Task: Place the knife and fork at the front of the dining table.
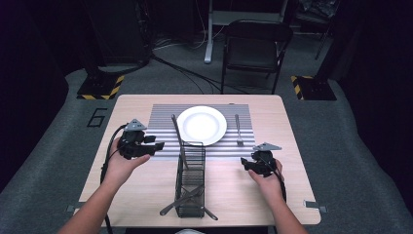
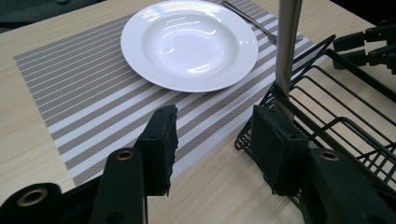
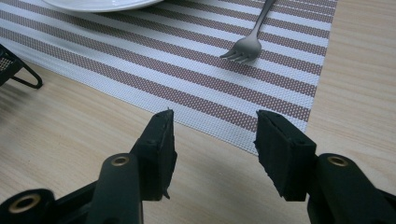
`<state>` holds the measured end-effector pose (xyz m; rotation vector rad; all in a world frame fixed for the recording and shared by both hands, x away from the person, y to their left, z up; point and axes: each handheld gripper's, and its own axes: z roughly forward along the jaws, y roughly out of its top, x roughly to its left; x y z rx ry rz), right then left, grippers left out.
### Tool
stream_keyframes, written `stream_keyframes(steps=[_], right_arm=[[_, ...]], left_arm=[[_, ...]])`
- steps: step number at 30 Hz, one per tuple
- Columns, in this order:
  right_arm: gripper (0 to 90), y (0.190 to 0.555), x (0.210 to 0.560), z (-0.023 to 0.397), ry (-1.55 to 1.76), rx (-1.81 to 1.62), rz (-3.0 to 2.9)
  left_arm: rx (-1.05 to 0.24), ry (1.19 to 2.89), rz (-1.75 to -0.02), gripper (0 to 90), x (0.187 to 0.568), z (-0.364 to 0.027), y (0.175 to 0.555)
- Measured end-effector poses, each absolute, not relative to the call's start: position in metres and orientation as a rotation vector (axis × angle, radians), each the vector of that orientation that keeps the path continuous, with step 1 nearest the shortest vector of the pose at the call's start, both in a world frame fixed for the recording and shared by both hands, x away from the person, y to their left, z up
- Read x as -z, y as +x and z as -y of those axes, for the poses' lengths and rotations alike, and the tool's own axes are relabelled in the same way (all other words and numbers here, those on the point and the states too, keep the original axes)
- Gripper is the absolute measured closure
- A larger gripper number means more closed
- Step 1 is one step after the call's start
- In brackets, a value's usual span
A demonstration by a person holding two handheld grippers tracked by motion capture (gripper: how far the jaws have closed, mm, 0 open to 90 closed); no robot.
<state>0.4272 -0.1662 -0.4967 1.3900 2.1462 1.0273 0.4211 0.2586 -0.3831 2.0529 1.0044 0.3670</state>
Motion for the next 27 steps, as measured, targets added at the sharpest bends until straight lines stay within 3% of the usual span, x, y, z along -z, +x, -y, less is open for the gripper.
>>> stream_keyframes(steps=[27], right_arm=[[47.2, 0.428, 0.496, 0.171, 1.403, -1.030, -2.137]], left_arm=[[-0.323, 2.059, -0.942, 50.7, 0.373, -0.219, 0.431]])
